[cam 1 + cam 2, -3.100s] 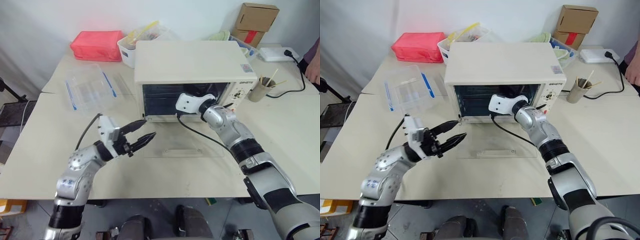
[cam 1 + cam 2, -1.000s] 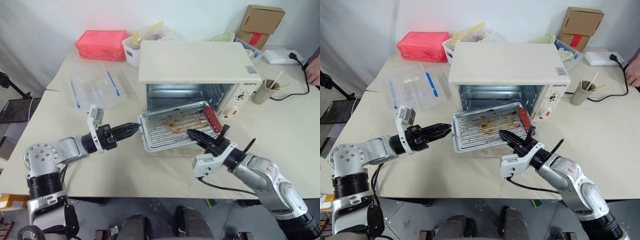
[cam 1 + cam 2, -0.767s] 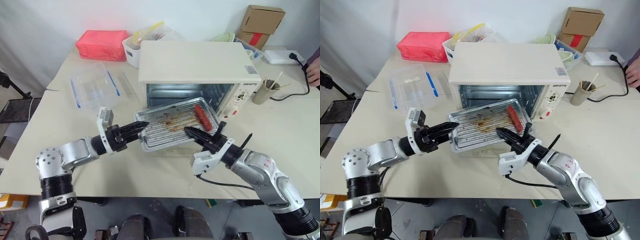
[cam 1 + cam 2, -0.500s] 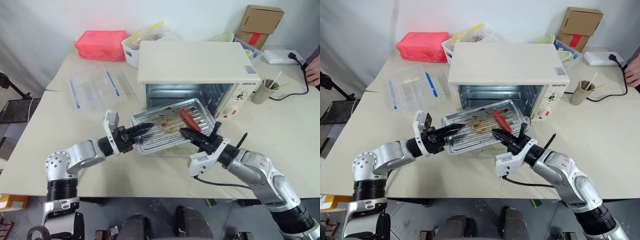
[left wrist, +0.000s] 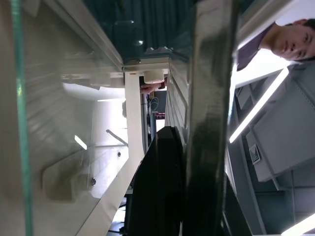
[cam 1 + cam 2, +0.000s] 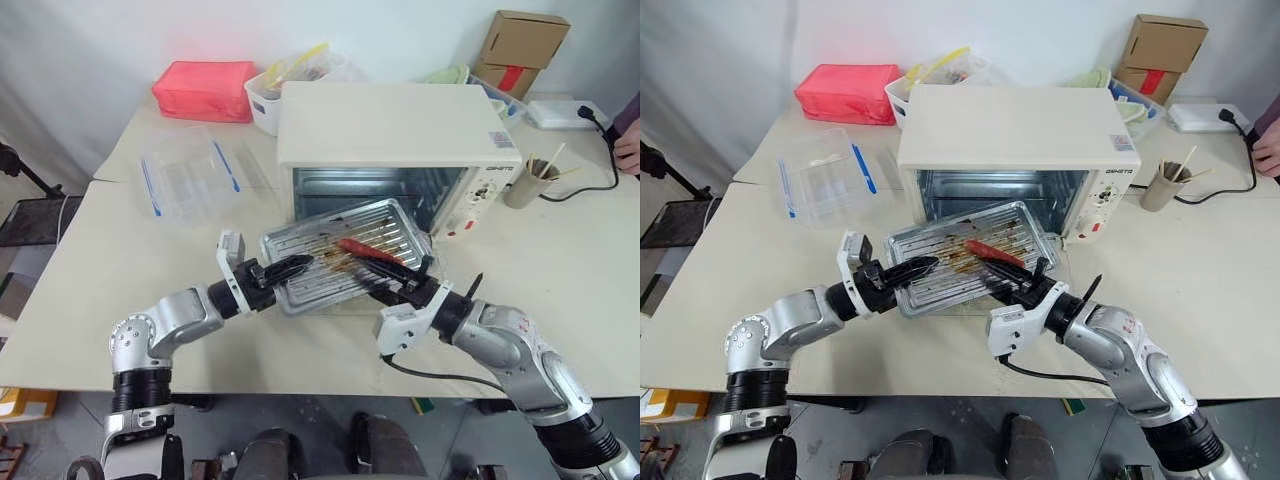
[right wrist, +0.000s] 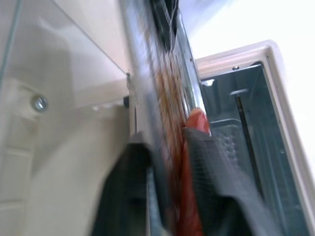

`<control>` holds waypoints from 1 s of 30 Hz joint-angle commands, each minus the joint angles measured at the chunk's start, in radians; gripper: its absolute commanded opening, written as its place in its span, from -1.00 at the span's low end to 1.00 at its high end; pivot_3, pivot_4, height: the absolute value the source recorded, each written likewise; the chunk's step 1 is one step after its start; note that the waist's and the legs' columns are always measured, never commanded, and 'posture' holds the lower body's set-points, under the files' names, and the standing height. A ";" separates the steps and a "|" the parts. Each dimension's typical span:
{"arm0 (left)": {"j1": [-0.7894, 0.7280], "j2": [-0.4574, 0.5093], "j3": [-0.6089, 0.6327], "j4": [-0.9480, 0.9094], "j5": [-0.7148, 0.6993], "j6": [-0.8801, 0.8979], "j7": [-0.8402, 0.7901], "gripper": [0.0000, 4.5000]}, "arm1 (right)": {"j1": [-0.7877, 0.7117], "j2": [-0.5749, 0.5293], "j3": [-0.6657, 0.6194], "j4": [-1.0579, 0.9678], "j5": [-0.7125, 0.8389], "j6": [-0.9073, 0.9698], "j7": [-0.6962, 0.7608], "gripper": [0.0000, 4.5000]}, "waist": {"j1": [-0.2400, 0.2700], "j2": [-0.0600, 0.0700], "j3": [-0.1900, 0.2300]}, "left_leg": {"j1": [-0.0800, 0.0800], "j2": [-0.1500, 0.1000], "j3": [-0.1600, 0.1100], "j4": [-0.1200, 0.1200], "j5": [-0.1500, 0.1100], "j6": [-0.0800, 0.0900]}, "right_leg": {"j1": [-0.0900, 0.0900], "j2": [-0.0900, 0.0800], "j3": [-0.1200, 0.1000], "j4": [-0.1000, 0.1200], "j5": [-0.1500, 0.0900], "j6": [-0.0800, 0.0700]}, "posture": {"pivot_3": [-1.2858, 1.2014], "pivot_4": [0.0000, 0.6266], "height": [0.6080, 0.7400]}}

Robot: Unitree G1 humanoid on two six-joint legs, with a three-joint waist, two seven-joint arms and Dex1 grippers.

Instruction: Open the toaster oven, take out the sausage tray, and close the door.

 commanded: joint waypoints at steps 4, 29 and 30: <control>0.012 0.015 0.117 -0.023 -0.016 0.041 -0.037 -1.00 | 0.090 -0.072 -0.080 -0.068 0.134 -0.125 0.010 0.24 | 0.000 0.000 0.000 | 0.000 0.000 0.000 0.000 0.000 0.000 | 0.000 0.000 0.000 0.000 0.000 0.000 | 0.03 -0.52 1.00; 0.648 -0.050 0.382 -0.405 -0.016 -0.159 -0.309 -1.00 | 0.079 -0.201 -0.291 0.726 0.837 -0.187 0.491 -0.99 | -0.005 0.000 0.000 | 0.004 0.006 0.001 0.000 -0.002 -0.004 | 0.001 -0.007 -0.001 -0.003 -0.005 -0.008 | 0.03 -0.52 1.00; 0.684 -0.066 0.380 -0.433 -0.016 -0.179 -0.306 -1.00 | 0.063 -0.197 -0.280 0.742 0.846 -0.143 0.525 -0.99 | -0.003 0.000 0.000 | 0.004 0.007 0.001 0.000 -0.002 -0.004 | 0.001 -0.007 -0.001 -0.002 -0.005 -0.009 | 0.03 -0.52 1.00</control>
